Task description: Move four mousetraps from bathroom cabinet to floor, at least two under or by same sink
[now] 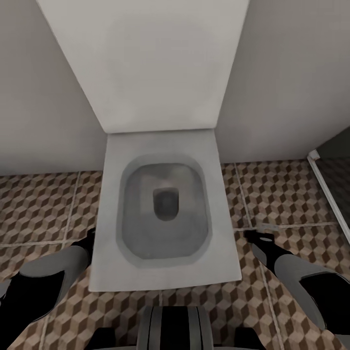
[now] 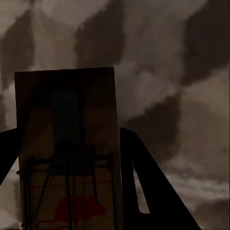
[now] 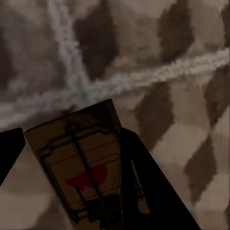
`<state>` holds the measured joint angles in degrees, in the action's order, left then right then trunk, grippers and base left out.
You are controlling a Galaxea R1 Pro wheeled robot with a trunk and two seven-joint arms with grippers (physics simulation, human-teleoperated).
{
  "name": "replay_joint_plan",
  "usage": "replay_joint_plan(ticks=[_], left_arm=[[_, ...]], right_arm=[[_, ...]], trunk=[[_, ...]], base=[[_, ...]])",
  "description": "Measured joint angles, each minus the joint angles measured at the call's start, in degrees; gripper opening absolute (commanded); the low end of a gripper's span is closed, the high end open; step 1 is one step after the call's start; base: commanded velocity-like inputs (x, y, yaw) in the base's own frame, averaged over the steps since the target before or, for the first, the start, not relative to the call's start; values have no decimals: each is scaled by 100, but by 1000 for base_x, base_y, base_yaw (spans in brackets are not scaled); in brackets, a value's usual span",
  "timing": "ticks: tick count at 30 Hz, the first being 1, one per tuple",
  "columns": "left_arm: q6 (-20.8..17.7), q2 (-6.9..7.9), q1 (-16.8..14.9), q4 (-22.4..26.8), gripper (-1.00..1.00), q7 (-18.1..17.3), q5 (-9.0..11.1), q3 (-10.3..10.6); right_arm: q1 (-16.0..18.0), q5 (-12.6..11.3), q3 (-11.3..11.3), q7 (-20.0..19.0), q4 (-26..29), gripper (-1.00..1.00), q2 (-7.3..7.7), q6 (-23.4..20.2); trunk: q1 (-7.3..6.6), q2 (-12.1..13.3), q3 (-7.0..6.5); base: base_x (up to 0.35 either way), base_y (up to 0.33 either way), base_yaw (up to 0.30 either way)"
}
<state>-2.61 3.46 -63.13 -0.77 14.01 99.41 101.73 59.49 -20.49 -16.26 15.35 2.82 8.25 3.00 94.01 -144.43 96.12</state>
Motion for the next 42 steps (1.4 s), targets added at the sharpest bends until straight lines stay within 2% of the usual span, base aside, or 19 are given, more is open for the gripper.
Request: replay_joint_plan(ticks=[13, 23, 42], left_arm=[[9, 59, -3, -22, -100, 9, 9, 0], [7, 49, -3, -17, -100, 8, 9, -7], [1, 5, 3, -17, -100, 8, 8, -9]], right_arm=[[0, 0, 5, 0, 0, -100, 0, 1], [-1, 0, 5, 0, 2, -100, 1, 1], [3, 20, -34, 1, 13, -100, 9, 87]], trunk=[[0, 0, 39], [0, 0, 59], [-1, 0, 177]], base=[[0, 0, 59], [0, 0, 16], [0, 0, 0]])
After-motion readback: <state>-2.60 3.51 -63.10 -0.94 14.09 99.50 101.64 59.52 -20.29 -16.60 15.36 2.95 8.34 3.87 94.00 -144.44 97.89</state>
